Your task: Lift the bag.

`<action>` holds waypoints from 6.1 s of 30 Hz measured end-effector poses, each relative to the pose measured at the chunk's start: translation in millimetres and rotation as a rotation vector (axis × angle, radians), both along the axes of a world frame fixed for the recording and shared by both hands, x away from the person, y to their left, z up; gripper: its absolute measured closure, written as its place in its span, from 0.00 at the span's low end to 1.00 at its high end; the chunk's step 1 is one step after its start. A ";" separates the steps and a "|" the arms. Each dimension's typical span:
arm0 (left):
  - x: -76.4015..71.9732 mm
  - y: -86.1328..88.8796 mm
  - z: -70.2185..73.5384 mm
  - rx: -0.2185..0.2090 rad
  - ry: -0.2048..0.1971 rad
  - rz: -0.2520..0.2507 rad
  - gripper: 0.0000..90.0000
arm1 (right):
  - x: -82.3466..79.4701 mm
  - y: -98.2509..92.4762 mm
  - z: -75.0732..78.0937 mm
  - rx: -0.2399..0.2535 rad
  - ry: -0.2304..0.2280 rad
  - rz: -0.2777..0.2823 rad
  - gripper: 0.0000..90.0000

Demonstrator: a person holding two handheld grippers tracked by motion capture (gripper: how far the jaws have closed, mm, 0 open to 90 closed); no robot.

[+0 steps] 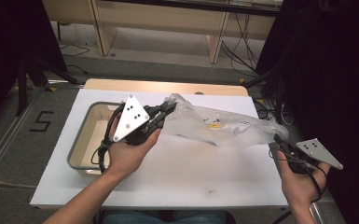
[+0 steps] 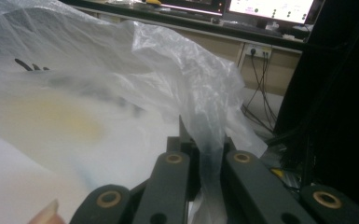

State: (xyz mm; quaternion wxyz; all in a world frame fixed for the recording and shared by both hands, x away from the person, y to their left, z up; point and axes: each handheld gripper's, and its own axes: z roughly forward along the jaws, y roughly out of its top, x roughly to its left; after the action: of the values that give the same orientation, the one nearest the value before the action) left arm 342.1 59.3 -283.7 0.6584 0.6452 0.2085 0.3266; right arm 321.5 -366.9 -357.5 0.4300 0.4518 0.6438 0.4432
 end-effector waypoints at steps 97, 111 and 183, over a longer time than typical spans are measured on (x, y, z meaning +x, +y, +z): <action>86.1 18.8 -4.8 0.048 0.097 0.207 0.99 | 70.7 36.4 18.6 0.052 -0.049 -0.004 1.00; 109.8 15.2 -17.3 0.079 0.151 0.252 0.99 | 97.9 46.5 12.0 0.066 -0.007 -0.013 1.00; 153.8 2.7 -60.2 0.186 0.285 0.321 0.99 | 92.4 39.5 -10.3 0.032 0.030 0.138 0.35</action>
State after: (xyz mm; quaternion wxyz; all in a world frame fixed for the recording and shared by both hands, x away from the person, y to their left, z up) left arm 495.9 62.0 -343.8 0.4997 0.7011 0.3683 0.3508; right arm 414.0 -327.4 -367.8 0.3813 0.4198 0.6727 0.4753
